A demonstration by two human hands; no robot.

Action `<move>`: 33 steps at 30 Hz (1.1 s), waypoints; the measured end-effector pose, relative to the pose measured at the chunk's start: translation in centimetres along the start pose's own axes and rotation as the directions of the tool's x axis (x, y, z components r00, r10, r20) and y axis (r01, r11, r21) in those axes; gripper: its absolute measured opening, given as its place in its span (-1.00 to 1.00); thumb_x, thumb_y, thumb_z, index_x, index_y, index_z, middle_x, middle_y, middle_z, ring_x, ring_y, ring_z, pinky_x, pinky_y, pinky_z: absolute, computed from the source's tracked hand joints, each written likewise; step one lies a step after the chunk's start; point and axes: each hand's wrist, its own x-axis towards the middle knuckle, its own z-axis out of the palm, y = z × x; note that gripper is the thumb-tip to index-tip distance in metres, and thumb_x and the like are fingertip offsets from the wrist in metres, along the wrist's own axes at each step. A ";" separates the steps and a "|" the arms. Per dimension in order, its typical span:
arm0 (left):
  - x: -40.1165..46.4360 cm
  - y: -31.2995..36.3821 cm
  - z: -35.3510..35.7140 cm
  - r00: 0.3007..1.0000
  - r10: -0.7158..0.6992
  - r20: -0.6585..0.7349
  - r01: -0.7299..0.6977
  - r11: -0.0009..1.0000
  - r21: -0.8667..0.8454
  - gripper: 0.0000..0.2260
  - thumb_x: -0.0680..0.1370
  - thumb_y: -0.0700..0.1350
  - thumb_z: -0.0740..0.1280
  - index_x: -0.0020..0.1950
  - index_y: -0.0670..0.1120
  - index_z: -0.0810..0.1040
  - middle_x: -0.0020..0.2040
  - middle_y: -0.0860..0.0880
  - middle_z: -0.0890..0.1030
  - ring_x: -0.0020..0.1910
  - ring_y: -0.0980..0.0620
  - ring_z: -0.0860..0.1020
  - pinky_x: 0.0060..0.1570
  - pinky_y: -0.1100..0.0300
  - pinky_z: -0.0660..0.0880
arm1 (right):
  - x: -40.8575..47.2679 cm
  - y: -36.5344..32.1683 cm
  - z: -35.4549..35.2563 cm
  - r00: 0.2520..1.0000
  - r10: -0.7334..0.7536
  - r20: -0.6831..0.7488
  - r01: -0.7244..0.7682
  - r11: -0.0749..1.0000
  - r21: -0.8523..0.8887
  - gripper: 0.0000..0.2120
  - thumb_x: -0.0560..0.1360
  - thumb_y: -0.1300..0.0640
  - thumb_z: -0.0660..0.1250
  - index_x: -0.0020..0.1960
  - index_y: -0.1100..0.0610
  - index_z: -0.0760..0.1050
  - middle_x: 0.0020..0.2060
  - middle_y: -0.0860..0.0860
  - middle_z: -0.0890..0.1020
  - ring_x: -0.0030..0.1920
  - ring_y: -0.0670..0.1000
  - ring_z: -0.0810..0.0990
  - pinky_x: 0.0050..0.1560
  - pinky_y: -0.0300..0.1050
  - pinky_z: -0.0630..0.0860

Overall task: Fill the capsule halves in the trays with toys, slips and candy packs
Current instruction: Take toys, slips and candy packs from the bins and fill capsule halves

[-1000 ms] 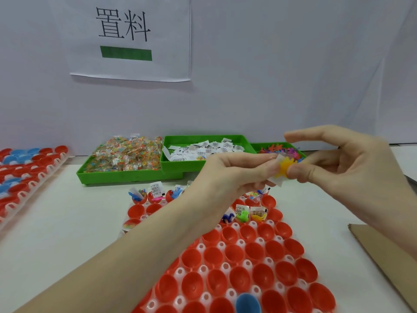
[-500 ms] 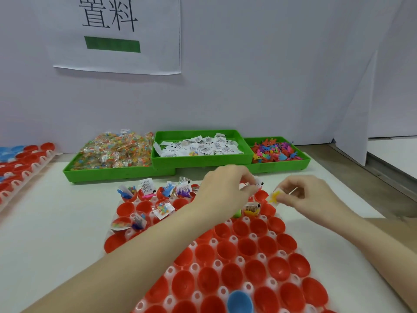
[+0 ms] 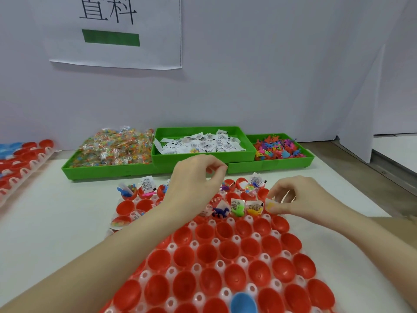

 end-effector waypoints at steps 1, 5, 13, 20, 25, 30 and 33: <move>0.0 -0.1 -0.2 1.000 0.009 -0.017 -0.009 1.000 -0.007 -0.87 0.53 -0.14 0.30 -0.07 -0.10 0.64 -0.29 0.25 0.48 -0.23 0.28 0.47 -0.15 0.48 0.36 | 0.1 0.0 0.0 1.000 0.003 0.016 -0.003 1.000 -0.003 -0.83 0.27 0.15 0.54 -0.20 0.04 0.59 -0.31 -0.11 0.58 -0.37 -0.18 0.51 -0.37 -0.45 0.40; -0.1 -0.5 -1.4 0.998 0.029 -0.062 -0.032 0.998 -0.051 -0.89 0.51 -0.18 0.32 -0.09 -0.12 0.64 -0.27 0.20 0.52 -0.22 0.29 0.48 -0.16 0.49 0.36 | 0.2 -0.1 -0.2 0.999 0.010 0.038 -0.009 1.000 -0.021 -0.81 0.24 0.14 0.56 -0.21 0.01 0.60 -0.29 -0.14 0.58 -0.38 -0.17 0.50 -0.38 -0.45 0.39; -0.2 -3.0 -5.8 0.978 0.048 -0.205 -0.052 0.999 -0.015 -0.92 0.48 -0.21 0.35 -0.16 -0.04 0.60 -0.25 0.17 0.57 -0.26 0.40 0.47 -0.19 0.57 0.32 | -0.2 -0.2 -1.7 0.996 0.028 0.082 -0.023 0.998 -0.063 -0.76 0.23 -0.01 0.55 -0.20 -0.14 0.52 -0.24 -0.15 0.60 -0.25 -0.13 0.57 -0.33 -0.40 0.42; 1.1 -12.2 -10.8 0.881 -0.339 -0.330 0.389 0.916 0.098 -0.83 0.55 -0.17 0.27 0.04 -0.17 0.61 -0.03 -0.16 0.63 -0.06 -0.05 0.55 -0.01 0.13 0.38 | 5.3 1.1 -4.0 0.945 0.067 -0.319 -0.039 0.995 0.091 -0.87 0.44 0.10 0.39 -0.26 0.10 0.60 -0.32 -0.03 0.61 -0.23 -0.04 0.53 -0.31 -0.40 0.35; 2.1 -17.0 -11.9 0.867 -0.483 -0.125 0.490 0.776 0.398 -0.69 0.58 -0.02 0.19 0.13 -0.17 0.59 0.15 -0.18 0.59 0.11 -0.19 0.52 0.08 0.06 0.41 | 11.9 3.0 -1.2 0.947 0.162 -0.279 -0.181 0.983 -0.042 -0.75 0.54 0.15 0.25 0.13 0.25 0.55 0.11 0.15 0.59 0.12 0.08 0.53 0.07 -0.16 0.36; 3.1 -18.4 -11.6 0.892 -0.436 -0.118 0.432 0.748 0.503 -0.75 0.51 0.02 0.33 -0.04 -0.16 0.65 0.03 -0.16 0.60 0.06 -0.15 0.49 0.01 0.02 0.43 | 15.8 4.5 0.4 0.924 0.368 -0.107 -0.383 0.868 -0.316 -0.44 0.51 -0.13 0.24 0.42 0.11 0.26 0.36 0.12 0.39 0.32 0.15 0.38 0.28 -0.04 0.36; 3.4 -18.6 -11.4 0.903 -0.393 -0.174 0.424 0.755 0.500 -0.80 0.47 -0.02 0.38 -0.14 -0.14 0.67 -0.04 -0.18 0.58 0.04 -0.17 0.47 -0.04 0.02 0.40 | 16.6 4.6 0.3 0.923 0.326 -0.203 -0.372 0.888 -0.269 -0.54 0.43 -0.02 0.39 0.22 0.23 0.49 0.18 0.18 0.55 0.16 0.15 0.51 0.09 -0.08 0.42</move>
